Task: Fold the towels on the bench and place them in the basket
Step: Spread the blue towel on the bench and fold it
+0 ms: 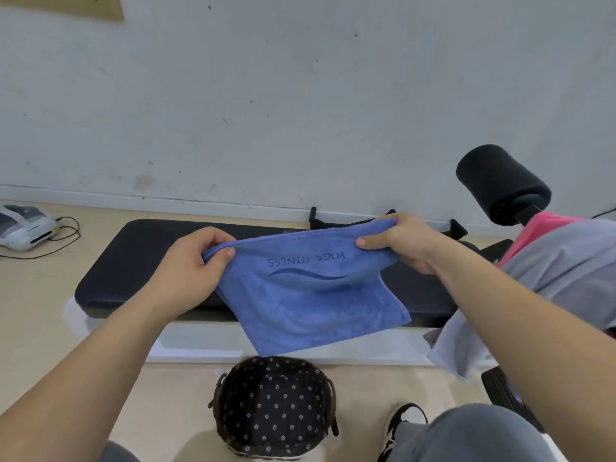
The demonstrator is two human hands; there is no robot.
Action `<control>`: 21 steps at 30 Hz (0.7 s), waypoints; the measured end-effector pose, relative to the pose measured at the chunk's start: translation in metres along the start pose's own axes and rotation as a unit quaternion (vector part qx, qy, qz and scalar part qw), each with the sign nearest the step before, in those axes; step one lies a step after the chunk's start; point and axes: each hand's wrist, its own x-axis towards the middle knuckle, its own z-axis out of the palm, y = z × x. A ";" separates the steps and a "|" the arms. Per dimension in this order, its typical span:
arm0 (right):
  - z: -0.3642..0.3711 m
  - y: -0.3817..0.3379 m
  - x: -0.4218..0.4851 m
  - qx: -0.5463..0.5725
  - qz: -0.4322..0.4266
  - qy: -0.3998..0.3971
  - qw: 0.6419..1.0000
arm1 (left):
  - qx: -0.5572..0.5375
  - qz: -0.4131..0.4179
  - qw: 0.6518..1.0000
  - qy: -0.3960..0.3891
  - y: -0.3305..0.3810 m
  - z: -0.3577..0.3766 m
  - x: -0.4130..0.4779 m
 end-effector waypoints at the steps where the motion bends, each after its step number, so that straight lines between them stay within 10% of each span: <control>1: -0.006 -0.003 -0.011 -0.004 -0.007 -0.003 1.000 | -0.012 0.001 1.000 0.013 0.004 -0.002 -0.004; 10: -0.014 0.004 -0.062 0.072 -0.005 -0.040 0.997 | -0.214 -0.042 0.971 0.096 0.020 -0.004 -0.021; 21: -0.001 0.045 -0.028 -0.338 0.048 0.042 0.939 | 0.062 -0.020 0.998 -0.022 -0.007 0.014 0.006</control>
